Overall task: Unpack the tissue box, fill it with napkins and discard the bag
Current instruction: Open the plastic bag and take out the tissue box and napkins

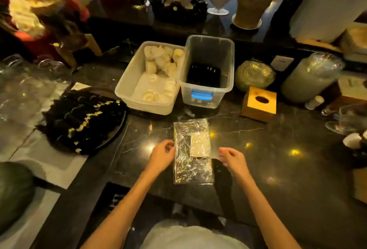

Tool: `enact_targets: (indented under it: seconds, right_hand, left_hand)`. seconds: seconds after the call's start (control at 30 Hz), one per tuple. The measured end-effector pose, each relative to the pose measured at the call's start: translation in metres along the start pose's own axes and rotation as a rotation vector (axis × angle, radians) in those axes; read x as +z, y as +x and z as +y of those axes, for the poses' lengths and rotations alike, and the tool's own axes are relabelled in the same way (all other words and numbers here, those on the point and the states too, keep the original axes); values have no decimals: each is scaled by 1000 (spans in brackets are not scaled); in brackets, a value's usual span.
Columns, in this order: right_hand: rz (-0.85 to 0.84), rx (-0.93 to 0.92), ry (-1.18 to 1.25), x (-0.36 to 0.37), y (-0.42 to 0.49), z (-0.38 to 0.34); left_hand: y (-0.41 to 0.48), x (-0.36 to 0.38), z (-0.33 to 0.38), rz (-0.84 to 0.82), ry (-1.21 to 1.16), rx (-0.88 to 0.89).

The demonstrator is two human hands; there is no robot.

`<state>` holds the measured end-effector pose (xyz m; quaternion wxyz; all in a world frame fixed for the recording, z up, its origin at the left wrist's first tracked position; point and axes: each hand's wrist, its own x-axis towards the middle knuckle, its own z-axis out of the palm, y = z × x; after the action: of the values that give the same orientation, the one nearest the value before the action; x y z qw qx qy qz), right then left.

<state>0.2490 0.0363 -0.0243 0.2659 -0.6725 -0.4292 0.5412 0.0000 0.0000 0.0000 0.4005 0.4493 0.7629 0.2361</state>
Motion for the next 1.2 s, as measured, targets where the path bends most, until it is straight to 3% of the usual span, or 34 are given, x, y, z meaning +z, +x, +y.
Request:
enact_targets:
  seconds: [0.13,0.33,0.47,0.53,0.6,0.7,0.77,0.8,0.87,0.97,1.2]
  right_hand:
    - [-63,79,-143,40,12,7]
    - [51,197,-77,48,15,28]
    - [132,138,-109,31,25,25]
    - [158,84,-186,17,30,20]
    - [149,30,-270,3,34,9]
    - [63,-86,-382,-14,38,-16]
    - [-14,-184,-508,-22,38,-35]
    - [-49,-226,-569,-25,38,-45]
    - [-92,-291,-630,-32,34,-60]
    - [-78,-352,-634,-52,28,-78]
    - [-130,-377,-673,-106,15,-115]
  left_hand:
    - [24,17,-4,-115,-35,-151]
    - [30,39,-19,-212,-291,-359]
    - [13,55,-21,-468,-250,-447]
    - [12,55,-19,-535,130,-298]
    - [18,52,-4,-382,480,8]
    - [36,45,44,-147,530,530]
    - [58,39,82,-190,713,818]
    - [69,35,101,-238,813,878]
    - [89,22,129,-442,868,848]
    - [117,1,143,-665,742,710]
    - [134,-37,145,-695,320,667]
